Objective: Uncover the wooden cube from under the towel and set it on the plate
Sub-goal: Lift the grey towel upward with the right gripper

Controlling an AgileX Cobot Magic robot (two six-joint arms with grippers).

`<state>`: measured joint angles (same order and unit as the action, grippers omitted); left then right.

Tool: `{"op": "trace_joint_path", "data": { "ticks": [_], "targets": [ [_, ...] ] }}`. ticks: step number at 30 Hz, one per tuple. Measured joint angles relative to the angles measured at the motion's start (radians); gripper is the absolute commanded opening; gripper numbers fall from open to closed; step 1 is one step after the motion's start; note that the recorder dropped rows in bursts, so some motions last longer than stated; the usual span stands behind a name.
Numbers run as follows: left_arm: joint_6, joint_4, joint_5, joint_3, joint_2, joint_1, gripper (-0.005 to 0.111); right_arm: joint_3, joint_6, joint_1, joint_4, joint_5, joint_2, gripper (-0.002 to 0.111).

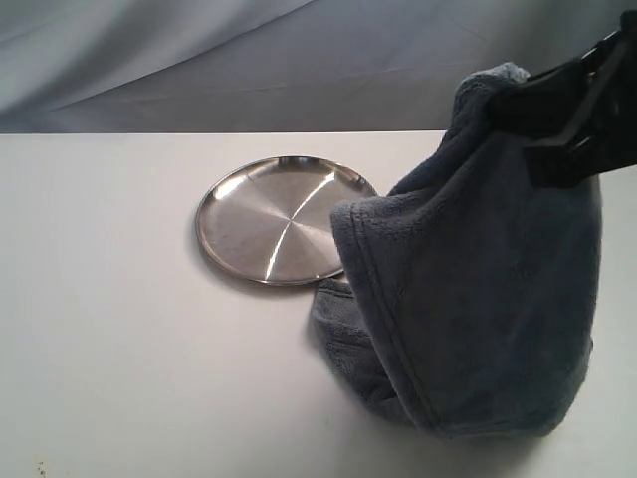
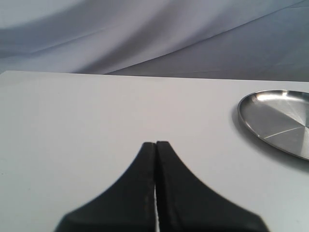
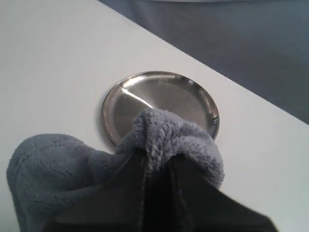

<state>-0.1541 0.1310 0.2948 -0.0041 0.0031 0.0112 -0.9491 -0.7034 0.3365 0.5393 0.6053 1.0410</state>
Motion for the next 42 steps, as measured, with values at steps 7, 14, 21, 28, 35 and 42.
{"op": "trace_joint_path", "data": {
  "ticks": [7, 14, 21, 28, 35, 42],
  "targets": [
    [0.000, 0.000, 0.000, 0.000, 0.000, 0.000, 0.000, 0.000, 0.000, 0.000, 0.002, -0.051, -0.065, 0.000],
    [0.000, 0.000, 0.000, 0.000, 0.000, 0.000, 0.000, 0.000, 0.000, 0.000, 0.015, -0.093, -0.119, 0.000],
    [0.000, 0.000, 0.000, 0.000, 0.000, 0.000, 0.000, 0.000, 0.000, 0.000, 0.040, -0.091, -0.119, 0.000],
    [0.000, 0.000, 0.000, 0.000, 0.000, 0.000, 0.000, 0.000, 0.000, 0.000, 0.090, -0.106, -0.119, 0.000],
    [0.000, 0.000, 0.000, 0.000, 0.000, 0.000, 0.000, 0.000, -0.113, 0.000, 0.277, -0.198, -0.140, 0.000],
    [0.000, 0.000, 0.000, 0.000, 0.000, 0.000, 0.000, 0.000, -0.141, 0.000, 0.305, -0.314, -0.214, 0.000]
  ]
}}
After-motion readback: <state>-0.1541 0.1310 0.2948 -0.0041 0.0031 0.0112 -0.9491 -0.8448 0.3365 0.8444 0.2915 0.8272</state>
